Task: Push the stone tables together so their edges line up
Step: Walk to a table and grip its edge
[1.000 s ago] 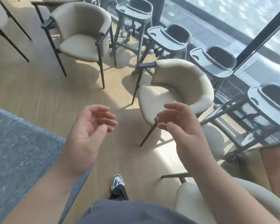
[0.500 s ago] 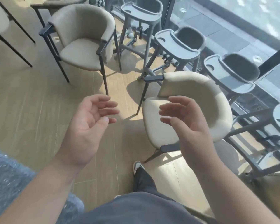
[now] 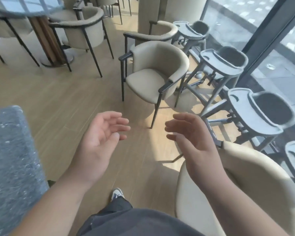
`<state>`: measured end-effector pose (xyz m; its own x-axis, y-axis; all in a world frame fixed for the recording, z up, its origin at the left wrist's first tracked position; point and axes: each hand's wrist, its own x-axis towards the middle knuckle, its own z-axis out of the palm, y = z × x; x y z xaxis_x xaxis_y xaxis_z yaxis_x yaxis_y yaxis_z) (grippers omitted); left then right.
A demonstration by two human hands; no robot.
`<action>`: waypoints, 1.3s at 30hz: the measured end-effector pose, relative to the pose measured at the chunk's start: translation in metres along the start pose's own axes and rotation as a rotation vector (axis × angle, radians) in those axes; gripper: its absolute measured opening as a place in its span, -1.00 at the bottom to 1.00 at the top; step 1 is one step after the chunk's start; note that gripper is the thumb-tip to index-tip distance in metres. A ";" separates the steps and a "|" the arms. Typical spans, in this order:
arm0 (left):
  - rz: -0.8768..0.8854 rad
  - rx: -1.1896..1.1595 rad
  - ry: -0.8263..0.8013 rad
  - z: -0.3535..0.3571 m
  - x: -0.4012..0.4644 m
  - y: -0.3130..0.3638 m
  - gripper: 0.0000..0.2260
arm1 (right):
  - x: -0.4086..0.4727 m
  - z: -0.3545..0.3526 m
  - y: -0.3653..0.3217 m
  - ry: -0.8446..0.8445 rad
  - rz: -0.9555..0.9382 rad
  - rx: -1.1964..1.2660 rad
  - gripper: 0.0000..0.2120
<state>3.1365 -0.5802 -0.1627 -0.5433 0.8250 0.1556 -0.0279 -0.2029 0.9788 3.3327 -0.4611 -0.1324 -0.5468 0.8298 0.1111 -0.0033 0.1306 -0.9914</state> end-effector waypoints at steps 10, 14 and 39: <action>0.039 0.048 0.332 -0.166 0.114 -0.010 -0.67 | 0.185 0.169 0.025 -0.259 0.019 0.017 -0.60; 0.040 0.098 0.420 -0.248 0.171 0.005 -0.66 | 0.262 0.270 0.013 -0.364 0.018 0.079 -0.61; 0.165 0.253 0.979 -0.536 0.466 0.022 -0.66 | 0.638 0.607 0.019 -0.767 -0.102 0.207 -0.62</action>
<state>2.4332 -0.4830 -0.1399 -0.9742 -0.0185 0.2249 0.2256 -0.0637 0.9721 2.4760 -0.2587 -0.1216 -0.9584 0.2052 0.1983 -0.1984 0.0205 -0.9799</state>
